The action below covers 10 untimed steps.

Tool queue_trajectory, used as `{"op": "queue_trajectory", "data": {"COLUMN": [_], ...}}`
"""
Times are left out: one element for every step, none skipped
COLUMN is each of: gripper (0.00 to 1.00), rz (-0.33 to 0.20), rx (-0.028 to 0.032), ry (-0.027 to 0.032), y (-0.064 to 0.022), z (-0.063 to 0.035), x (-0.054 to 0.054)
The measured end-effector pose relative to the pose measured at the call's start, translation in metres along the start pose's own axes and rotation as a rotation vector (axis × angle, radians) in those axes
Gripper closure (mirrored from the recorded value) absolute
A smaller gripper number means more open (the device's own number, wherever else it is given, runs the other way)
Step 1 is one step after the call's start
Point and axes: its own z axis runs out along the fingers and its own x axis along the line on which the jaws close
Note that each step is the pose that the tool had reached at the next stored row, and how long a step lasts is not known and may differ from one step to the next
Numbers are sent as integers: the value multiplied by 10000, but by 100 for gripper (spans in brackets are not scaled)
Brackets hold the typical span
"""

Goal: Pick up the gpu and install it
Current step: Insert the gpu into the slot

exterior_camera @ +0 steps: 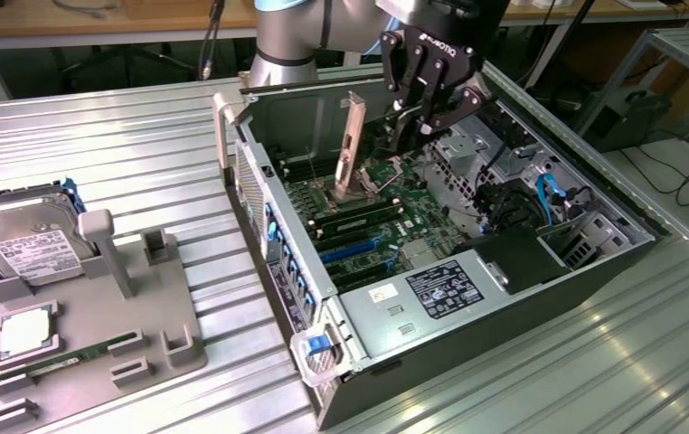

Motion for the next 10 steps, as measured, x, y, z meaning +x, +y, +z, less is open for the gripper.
{"op": "queue_trajectory", "data": {"gripper": [72,72,72,72,72,72,72,72,72,72], "rz": [135,265,372,512,604,763,936,1063,1225,1368], "rx": [1,3,3,1,0,1,2,3,5,7], "ry": [4,9,14,32,43,46,46,46,45,43], "y": [0,-1,-1,-1,-1,-1,-2,-2,-2,-3], "z": [8,17,26,44,54,77,92,101,112,122], "x": [0,0,0,1,1,1,2,2,2,2]}}
